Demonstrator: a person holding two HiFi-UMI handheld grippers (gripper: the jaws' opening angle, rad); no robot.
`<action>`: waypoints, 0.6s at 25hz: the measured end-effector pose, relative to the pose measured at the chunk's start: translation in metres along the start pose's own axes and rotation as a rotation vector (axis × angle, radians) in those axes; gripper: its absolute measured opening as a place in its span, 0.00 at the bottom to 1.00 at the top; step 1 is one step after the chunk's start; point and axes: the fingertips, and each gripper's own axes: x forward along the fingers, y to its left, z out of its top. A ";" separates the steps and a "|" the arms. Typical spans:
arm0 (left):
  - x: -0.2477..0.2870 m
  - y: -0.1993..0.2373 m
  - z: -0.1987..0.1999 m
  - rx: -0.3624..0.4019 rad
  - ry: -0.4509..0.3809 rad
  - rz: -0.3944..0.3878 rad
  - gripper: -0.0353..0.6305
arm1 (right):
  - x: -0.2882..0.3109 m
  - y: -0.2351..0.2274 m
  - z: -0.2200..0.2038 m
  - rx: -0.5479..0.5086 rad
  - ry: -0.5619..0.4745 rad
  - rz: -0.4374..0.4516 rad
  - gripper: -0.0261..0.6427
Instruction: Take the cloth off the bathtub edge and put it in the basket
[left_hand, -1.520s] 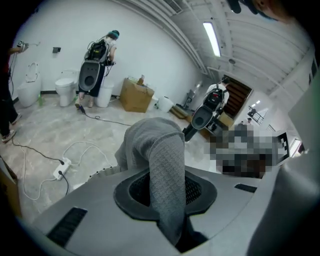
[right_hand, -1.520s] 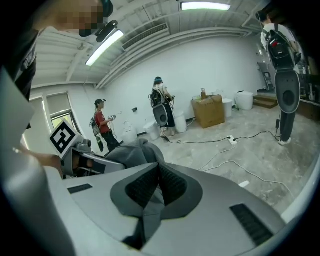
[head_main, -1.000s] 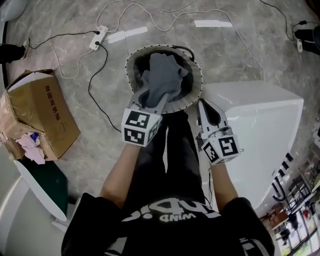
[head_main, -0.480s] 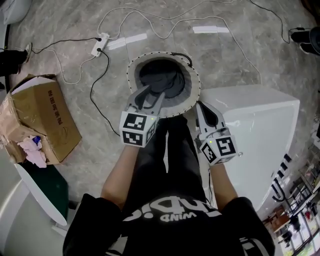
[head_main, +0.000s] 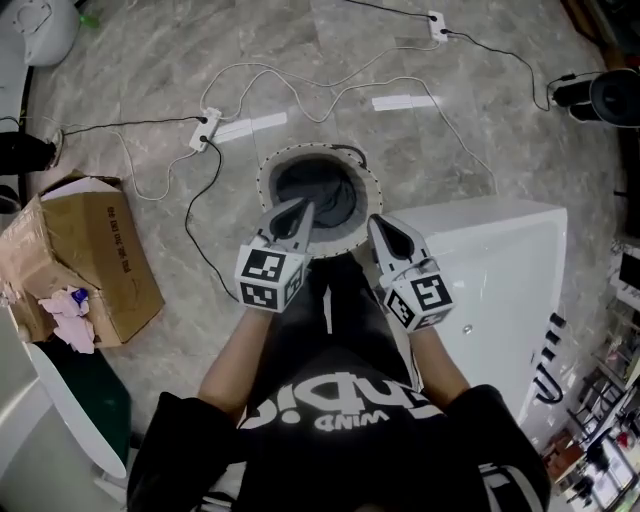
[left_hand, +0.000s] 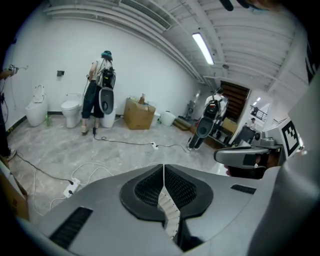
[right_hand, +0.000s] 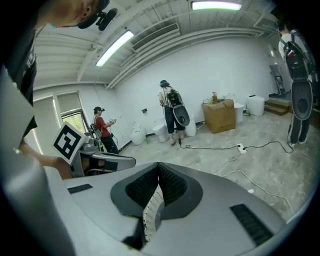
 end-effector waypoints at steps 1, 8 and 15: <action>-0.007 -0.006 0.009 0.005 -0.013 -0.011 0.08 | -0.004 0.005 0.009 -0.006 -0.007 0.004 0.06; -0.060 -0.040 0.067 0.025 -0.118 -0.046 0.08 | -0.039 0.028 0.057 -0.056 -0.062 0.020 0.06; -0.107 -0.058 0.104 0.071 -0.227 -0.048 0.08 | -0.062 0.039 0.096 -0.117 -0.146 0.035 0.06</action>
